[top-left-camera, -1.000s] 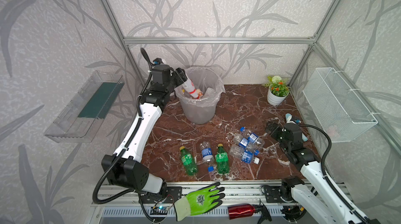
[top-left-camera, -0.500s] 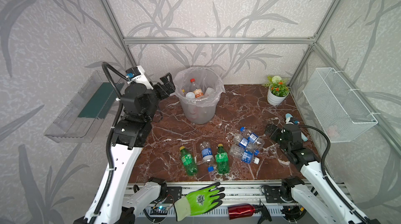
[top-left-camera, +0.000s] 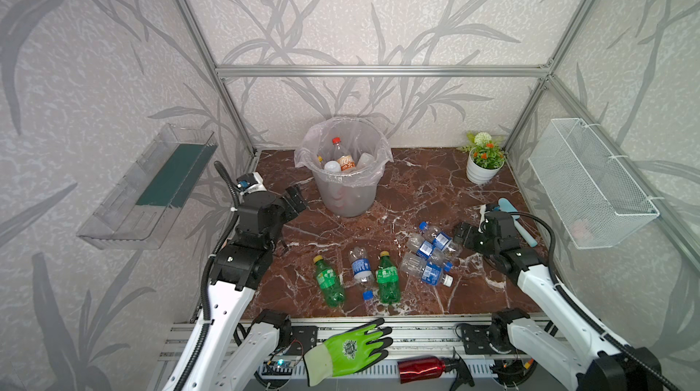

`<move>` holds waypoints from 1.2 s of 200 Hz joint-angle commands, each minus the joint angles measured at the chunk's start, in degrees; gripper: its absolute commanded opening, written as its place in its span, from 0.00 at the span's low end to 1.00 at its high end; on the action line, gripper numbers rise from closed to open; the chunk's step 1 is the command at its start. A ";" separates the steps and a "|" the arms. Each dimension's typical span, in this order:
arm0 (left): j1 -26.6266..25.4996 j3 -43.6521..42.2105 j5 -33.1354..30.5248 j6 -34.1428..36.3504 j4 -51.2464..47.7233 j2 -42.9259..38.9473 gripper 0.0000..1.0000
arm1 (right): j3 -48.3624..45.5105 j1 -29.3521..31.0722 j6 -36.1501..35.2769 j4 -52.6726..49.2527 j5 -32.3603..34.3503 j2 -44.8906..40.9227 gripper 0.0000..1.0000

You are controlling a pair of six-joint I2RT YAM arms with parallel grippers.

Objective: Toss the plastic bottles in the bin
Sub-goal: 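Carry the white bottle over the bin with the left gripper and release it, then grasp a blue-capped water bottle with the right gripper while the left gripper withdraws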

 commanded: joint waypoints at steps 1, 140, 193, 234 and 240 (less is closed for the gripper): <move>-0.47 -1.83 -0.73 -2.89 -3.27 -0.59 0.99 | 3.97 -0.06 -10.10 -1.76 -3.93 2.49 0.89; -0.93 -2.88 -1.14 -4.51 -1.83 1.85 0.99 | 16.50 8.56 -32.72 -12.35 -2.40 23.06 0.78; -0.93 -3.00 -1.05 -4.20 -1.55 3.08 0.99 | 18.40 10.08 -33.04 -12.41 1.21 27.34 0.67; -0.93 -2.30 -1.46 -3.59 -1.62 3.73 0.99 | 23.15 11.47 -32.74 -15.81 4.42 34.27 0.64; -0.93 -2.16 -1.67 -3.44 -1.77 3.74 0.99 | 23.95 11.53 -32.62 -16.24 5.03 35.14 0.64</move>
